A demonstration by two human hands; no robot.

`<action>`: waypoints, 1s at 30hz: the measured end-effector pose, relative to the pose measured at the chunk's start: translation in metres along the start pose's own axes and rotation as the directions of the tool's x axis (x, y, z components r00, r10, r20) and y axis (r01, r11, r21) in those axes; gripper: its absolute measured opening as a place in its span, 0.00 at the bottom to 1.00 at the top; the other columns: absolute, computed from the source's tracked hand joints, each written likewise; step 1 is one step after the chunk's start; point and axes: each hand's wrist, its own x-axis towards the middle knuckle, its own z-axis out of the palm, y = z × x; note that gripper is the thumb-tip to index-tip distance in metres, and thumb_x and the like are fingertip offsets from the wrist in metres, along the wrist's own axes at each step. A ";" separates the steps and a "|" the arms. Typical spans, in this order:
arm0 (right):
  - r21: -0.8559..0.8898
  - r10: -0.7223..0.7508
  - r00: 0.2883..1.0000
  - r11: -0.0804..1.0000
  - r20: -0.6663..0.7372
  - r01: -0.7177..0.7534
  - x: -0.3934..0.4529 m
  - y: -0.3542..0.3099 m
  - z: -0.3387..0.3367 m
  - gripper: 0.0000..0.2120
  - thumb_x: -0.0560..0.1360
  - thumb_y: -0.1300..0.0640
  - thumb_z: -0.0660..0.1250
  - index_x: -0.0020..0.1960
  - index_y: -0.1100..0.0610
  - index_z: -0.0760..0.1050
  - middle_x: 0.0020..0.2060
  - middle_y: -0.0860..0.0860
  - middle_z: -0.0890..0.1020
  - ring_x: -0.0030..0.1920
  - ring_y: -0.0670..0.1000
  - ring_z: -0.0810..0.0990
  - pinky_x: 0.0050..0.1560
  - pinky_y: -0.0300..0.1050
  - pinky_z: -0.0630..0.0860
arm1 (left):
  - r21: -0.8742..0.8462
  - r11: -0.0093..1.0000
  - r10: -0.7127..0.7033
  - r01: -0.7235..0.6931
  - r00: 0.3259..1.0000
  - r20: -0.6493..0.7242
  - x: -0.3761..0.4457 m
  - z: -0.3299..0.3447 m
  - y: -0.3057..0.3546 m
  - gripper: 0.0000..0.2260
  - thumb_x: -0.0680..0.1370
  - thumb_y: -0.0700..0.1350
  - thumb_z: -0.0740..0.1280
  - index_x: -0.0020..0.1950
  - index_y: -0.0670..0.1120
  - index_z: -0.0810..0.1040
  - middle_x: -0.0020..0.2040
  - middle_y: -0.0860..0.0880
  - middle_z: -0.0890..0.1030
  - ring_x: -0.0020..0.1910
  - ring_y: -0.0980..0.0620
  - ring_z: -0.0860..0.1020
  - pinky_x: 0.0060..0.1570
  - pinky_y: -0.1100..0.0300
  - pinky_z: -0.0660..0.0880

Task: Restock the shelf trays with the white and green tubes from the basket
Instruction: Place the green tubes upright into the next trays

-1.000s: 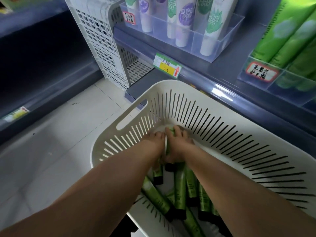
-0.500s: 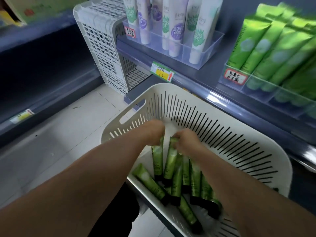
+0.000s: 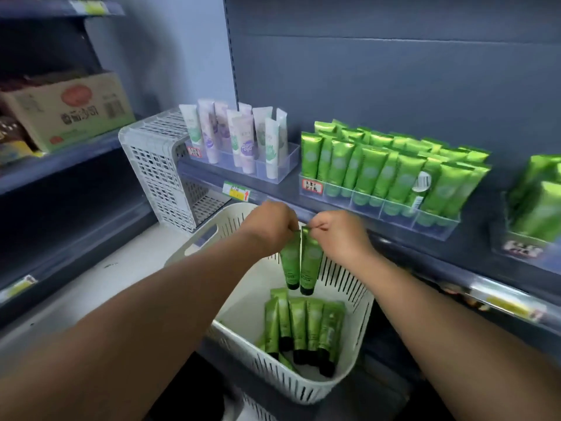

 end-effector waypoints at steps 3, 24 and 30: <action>-0.024 -0.029 0.996 0.999 -0.088 0.027 -0.018 0.002 -0.050 0.07 0.74 0.62 0.67 0.47 0.56 0.84 0.44 0.53 0.86 0.47 0.55 0.83 0.51 0.49 0.79 | 0.014 0.996 0.091 -0.090 0.992 -0.091 -0.007 -0.023 0.043 0.11 0.74 0.40 0.66 0.53 0.49 0.84 0.52 0.46 0.83 0.54 0.45 0.79 0.49 0.59 0.72; -0.221 0.149 0.849 0.930 -0.508 -0.295 -0.099 0.115 -0.323 0.09 0.74 0.57 0.66 0.49 0.50 0.84 0.50 0.50 0.85 0.53 0.54 0.81 0.54 0.45 0.76 | -0.081 0.854 0.478 -0.514 0.837 -0.267 0.036 -0.069 0.333 0.08 0.74 0.42 0.69 0.51 0.51 0.84 0.52 0.48 0.84 0.55 0.47 0.79 0.57 0.56 0.76; -0.201 0.130 0.779 0.928 -0.614 -0.314 -0.084 0.158 -0.371 0.08 0.75 0.59 0.66 0.49 0.53 0.84 0.47 0.52 0.85 0.49 0.53 0.81 0.47 0.40 0.71 | -0.041 0.822 0.534 -0.568 0.793 -0.294 0.072 -0.066 0.396 0.10 0.75 0.43 0.67 0.54 0.53 0.83 0.54 0.47 0.82 0.55 0.45 0.79 0.57 0.54 0.76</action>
